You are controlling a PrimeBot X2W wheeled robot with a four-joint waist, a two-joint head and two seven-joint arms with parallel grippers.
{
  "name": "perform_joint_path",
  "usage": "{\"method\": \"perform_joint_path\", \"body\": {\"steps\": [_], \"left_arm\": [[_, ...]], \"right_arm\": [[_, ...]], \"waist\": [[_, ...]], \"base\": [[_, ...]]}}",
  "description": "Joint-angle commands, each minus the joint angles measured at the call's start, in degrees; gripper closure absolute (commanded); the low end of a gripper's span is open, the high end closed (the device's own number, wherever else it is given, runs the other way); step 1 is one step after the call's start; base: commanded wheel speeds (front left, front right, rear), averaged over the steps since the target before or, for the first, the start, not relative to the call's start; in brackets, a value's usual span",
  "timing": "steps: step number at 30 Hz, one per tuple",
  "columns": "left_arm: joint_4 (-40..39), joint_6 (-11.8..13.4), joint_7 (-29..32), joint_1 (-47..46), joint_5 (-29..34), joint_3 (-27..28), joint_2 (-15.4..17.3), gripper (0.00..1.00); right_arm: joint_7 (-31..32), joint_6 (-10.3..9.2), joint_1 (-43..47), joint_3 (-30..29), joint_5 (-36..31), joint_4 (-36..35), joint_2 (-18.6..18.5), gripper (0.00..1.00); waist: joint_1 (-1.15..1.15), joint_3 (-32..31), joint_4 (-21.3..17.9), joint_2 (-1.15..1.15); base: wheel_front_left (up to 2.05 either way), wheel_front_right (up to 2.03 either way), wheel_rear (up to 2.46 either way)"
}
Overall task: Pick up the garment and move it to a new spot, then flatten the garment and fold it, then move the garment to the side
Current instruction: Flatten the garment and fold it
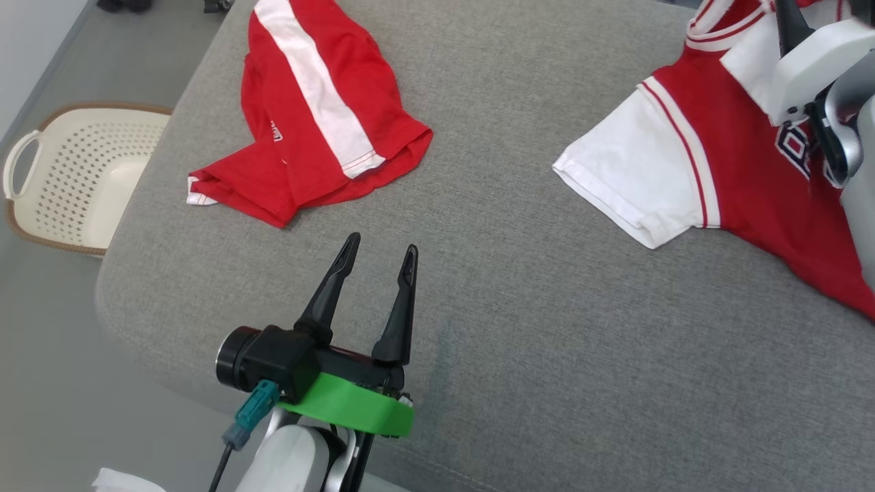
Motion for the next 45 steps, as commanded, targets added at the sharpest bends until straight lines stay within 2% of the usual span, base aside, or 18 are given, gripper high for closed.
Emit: {"method": "perform_joint_path", "body": {"steps": [1, 5, 9, 15, 19, 23, 27, 33, 39, 45], "left_arm": [[0.0, 0.3, 0.0, -1.0, -0.6, -0.3, 0.0, 0.00], [0.1, 0.9, 0.0, -1.0, -0.7, -0.6, 0.0, 0.00], [0.3, 0.7, 0.0, -0.7, 0.5, 0.3, 0.0, 0.00], [0.8, -0.1, 0.0, -0.3, 2.7, 3.1, 0.1, 0.00], [0.8, -0.7, 0.0, -0.3, 3.7, 4.9, 0.1, 0.00], [0.6, -0.8, 0.0, -0.2, 4.4, 7.4, 0.1, 0.00], [0.3, -0.6, 0.0, -0.8, 4.5, 10.1, 0.1, 0.00], [0.1, 0.0, 0.0, -1.7, 4.1, 13.9, 0.1, 0.00], [0.7, -0.6, 0.0, -0.8, 4.5, 16.7, 0.1, 0.00], [3.3, -1.2, 0.0, 1.5, 5.0, 17.9, 0.1, 0.00]], "right_arm": [[-0.5, -0.10, -1.4, -0.6, -1.4, 1.9, -1.2, 0.00], [-1.7, -0.10, -4.1, -1.7, -4.0, 8.1, 0.7, 0.00], [-3.5, -0.11, -4.8, -1.0, -5.5, 11.4, 2.2, 0.00], [-5.3, -0.10, -5.0, -0.5, -5.6, 13.3, 5.2, 0.00], [-6.0, -0.10, -2.9, 0.2, -4.1, 11.2, 7.3, 0.00], [-6.0, -0.10, 2.0, 0.4, -0.2, 1.7, 9.3, 0.00], [-6.0, -0.10, 11.7, -0.3, 3.5, -13.3, 9.7, 0.00], [-6.0, -0.10, 27.6, -2.5, 2.8, -32.5, 10.4, 0.00], [-6.0, -0.10, 39.9, -6.9, 0.7, -44.0, 14.4, 0.00], [-6.0, -0.09, 49.8, -11.1, 0.8, -50.0, 17.8, 0.00]], "waist": [[0.00, 2.7, 3.8, 0.00], [0.00, 1.5, 3.4, 0.00], [0.00, 0.1, 1.0, 0.00], [0.00, -2.4, -4.6, 0.00], [0.00, -4.0, -8.9, 0.00], [0.00, -5.4, -13.5, 0.00], [0.00, -6.4, -17.8, 0.00], [0.00, -7.3, -22.8, 0.00], [0.00, -8.1, -26.3, 0.00], [0.00, -9.2, -27.9, 0.00]], "base": [[0.00, 0.00, 0.00], [0.00, 0.00, 0.00], [0.00, 0.00, 0.00], [0.00, 0.00, 0.00], [0.00, 0.00, 0.00], [0.00, 0.00, 0.00], [0.00, 0.00, 0.00], [0.00, 0.00, 0.00], [0.00, 0.00, 0.00], [0.00, 0.00, 0.00]]}}
